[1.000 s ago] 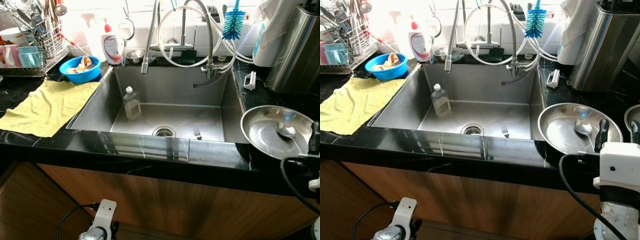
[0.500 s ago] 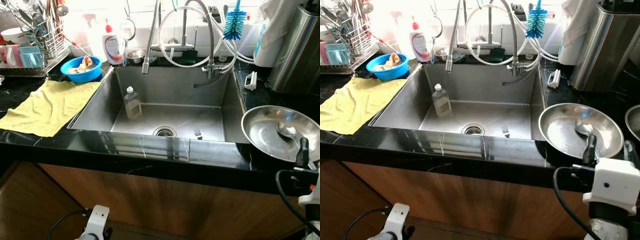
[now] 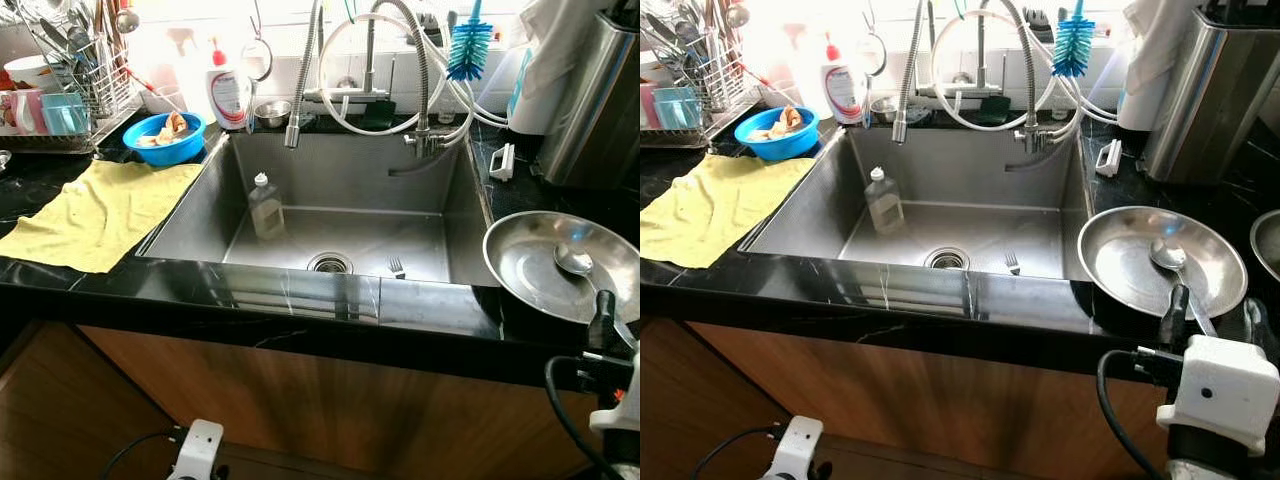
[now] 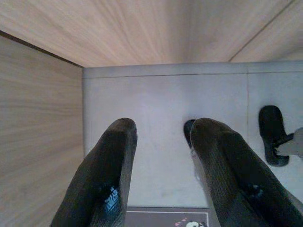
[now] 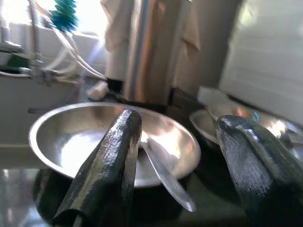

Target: Kitchen organization

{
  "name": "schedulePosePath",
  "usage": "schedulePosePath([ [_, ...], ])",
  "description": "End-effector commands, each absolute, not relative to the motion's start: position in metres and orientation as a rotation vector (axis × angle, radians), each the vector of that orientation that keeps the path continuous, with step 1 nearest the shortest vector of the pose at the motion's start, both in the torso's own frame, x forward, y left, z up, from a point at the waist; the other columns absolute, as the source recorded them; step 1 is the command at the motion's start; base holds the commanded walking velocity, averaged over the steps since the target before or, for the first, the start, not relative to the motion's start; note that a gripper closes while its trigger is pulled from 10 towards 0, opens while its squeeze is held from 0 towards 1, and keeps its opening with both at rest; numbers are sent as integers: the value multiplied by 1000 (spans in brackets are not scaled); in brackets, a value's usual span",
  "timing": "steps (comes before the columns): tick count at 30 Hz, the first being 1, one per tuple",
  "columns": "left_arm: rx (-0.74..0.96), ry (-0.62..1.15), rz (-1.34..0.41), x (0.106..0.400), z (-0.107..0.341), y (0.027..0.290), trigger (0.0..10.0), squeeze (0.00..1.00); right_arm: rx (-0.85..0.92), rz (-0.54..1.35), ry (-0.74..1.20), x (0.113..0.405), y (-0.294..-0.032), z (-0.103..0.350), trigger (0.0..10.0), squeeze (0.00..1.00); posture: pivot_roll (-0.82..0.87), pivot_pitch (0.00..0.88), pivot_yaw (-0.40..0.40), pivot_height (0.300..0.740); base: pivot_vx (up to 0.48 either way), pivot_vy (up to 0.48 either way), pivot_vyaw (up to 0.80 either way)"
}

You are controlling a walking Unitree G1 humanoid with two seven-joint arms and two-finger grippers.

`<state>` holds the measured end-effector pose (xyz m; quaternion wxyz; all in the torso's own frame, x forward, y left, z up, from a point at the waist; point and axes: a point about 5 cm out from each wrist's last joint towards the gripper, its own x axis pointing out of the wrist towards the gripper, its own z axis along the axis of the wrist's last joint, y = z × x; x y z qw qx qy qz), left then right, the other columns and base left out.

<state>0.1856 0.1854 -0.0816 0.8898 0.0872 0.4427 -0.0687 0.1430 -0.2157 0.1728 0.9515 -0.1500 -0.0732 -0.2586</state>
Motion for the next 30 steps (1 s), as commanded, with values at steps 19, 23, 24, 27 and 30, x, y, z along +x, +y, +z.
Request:
schedulePosePath([
  [19,207,911,-95,193,-69,229,10000,0,-132,-530,-98,149,-212,159,10000,808,-229,0,75,740,0,0,0],
  [23,205,920,-90,189,-71,233,10000,0,-144,-530,-92,149,-215,158,10000,0,-230,0,75,740,0,0,0],
  [24,205,920,-89,189,-71,233,10000,0,-147,-533,-92,149,-215,159,10000,0,-230,0,75,740,0,0,0],
  [27,203,926,-95,186,-73,229,10000,0,-146,-548,-85,147,-218,157,10000,0,-233,0,76,740,0,0,0],
  [30,202,931,-111,184,-77,216,10000,0,-148,-549,-74,145,-218,155,10000,0,-232,0,76,740,0,0,0],
])
